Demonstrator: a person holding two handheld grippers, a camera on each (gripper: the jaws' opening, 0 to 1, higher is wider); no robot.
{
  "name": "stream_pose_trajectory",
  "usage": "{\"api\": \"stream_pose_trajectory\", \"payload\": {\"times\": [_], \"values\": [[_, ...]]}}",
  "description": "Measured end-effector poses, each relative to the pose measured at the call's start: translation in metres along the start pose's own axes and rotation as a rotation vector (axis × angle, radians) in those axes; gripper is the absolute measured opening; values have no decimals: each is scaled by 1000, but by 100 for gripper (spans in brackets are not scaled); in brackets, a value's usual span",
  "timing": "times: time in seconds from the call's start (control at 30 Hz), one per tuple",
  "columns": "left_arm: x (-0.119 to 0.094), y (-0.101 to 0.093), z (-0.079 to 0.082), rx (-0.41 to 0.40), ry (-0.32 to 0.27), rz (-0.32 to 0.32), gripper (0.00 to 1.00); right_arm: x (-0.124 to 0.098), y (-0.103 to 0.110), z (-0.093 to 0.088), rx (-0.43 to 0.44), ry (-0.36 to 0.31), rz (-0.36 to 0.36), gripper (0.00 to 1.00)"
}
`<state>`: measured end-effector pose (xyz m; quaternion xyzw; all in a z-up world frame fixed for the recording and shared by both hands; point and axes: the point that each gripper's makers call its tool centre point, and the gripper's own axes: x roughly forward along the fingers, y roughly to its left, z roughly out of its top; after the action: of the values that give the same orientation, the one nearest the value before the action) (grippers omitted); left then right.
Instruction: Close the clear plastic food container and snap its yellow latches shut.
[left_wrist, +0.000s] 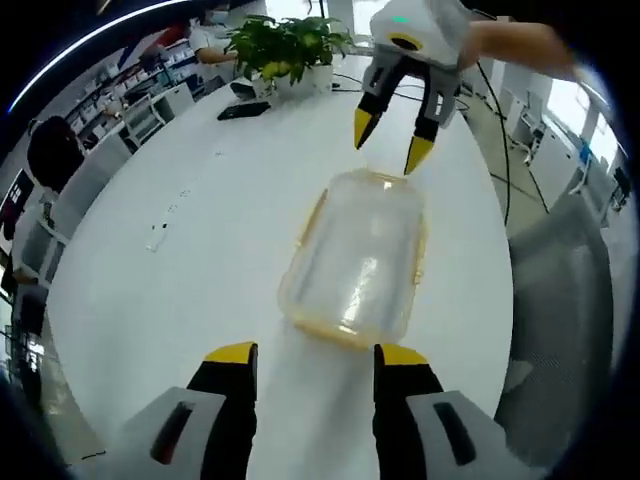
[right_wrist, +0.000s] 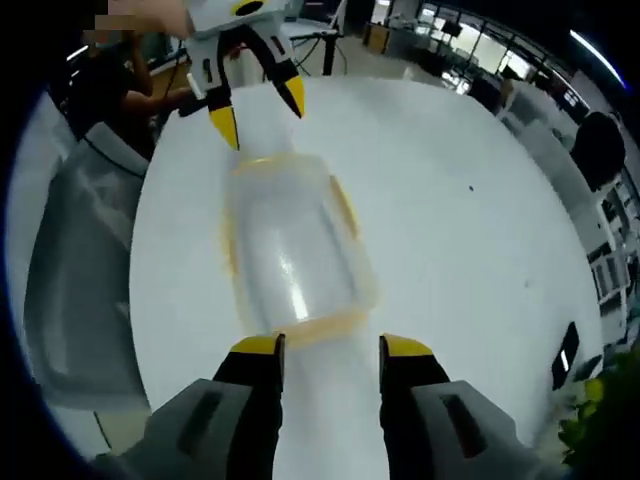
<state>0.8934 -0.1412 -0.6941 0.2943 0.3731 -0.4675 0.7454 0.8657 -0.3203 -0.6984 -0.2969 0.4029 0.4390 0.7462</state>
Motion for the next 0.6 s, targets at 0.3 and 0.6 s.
{"api": "stream_pose_trajectory", "payload": {"times": [0.3,0.6], "values": [[5,-3,4,-204,-82,39,37,1,3,13,235,-137,-59,32],[13,-13,3,-335,-128,62,35,7,2,7,361,-196,-104,29]]}}
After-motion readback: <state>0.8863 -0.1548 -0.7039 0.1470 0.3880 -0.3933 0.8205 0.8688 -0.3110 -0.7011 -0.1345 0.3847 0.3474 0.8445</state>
